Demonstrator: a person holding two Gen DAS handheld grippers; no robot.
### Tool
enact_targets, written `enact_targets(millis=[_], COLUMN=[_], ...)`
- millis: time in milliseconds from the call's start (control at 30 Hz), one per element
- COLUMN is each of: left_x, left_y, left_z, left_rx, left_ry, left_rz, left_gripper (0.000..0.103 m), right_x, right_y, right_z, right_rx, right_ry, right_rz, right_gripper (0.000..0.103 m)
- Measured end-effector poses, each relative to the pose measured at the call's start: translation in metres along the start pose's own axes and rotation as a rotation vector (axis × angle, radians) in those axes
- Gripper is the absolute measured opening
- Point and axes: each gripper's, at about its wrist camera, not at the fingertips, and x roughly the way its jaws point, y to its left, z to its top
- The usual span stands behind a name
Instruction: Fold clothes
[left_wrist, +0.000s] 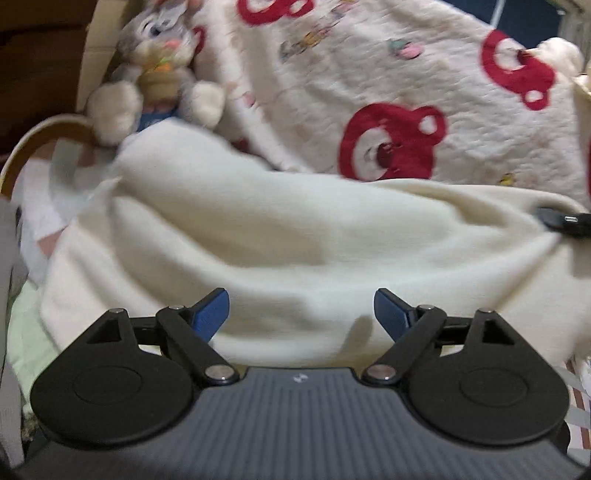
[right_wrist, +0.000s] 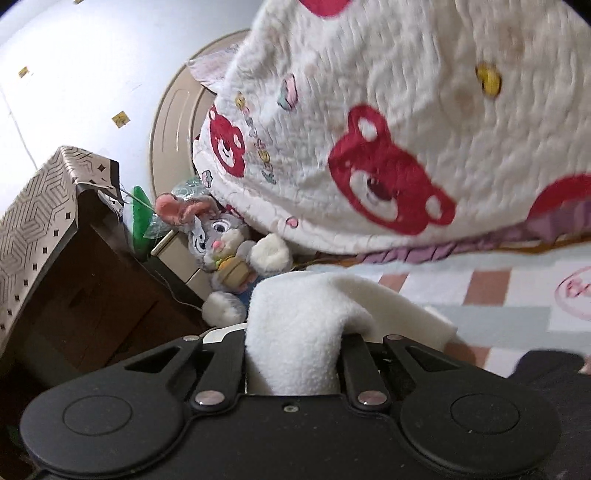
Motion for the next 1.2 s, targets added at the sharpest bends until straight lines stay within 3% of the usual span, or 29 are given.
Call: enact_targets(millis=[300,567,667,767,867,1067,1200], left_x=[0.011,0.024,0.018,0.000,-0.016,-0.021,-0.018], left_y=[-0.012,-0.057,-0.075,-0.094,-0.119,-0.169,-0.206], left_z=[-0.003,-0.015,-0.024,-0.031,-0.041,-0.071,-0.094], left_rx=[0.028,0.179,0.239,0.294,0.370,0.513,0.578], left_ry=[0.079,0.151,0.183,0.197,0.194,0.311,0.390], left_rz=[-0.026,-0.127,-0.251,-0.436,-0.550,-0.661,-0.698], left_gripper=[0.086,0.086,0.086,0.086,0.088,0.088,0.088], right_x=[-0.060,-0.122,-0.152,-0.198,-0.246,-0.332,-0.372], right_y=[0.010,0.017,0.018,0.025,0.032,0.021,0.008], right_z=[0.011,0.010,0.011,0.016,0.021,0.015,0.019], right_rx=[-0.079,-0.131,-0.145,-0.165,-0.186,-0.153,-0.130], right_ry=[-0.086,-0.130,-0.136,-0.177,-0.222,-0.276,-0.279], right_rz=[-0.101,-0.218,-0.286,-0.371,-0.457,-0.678,-0.727], right_gripper=[0.015,0.015,0.014,0.014,0.014,0.014,0.014])
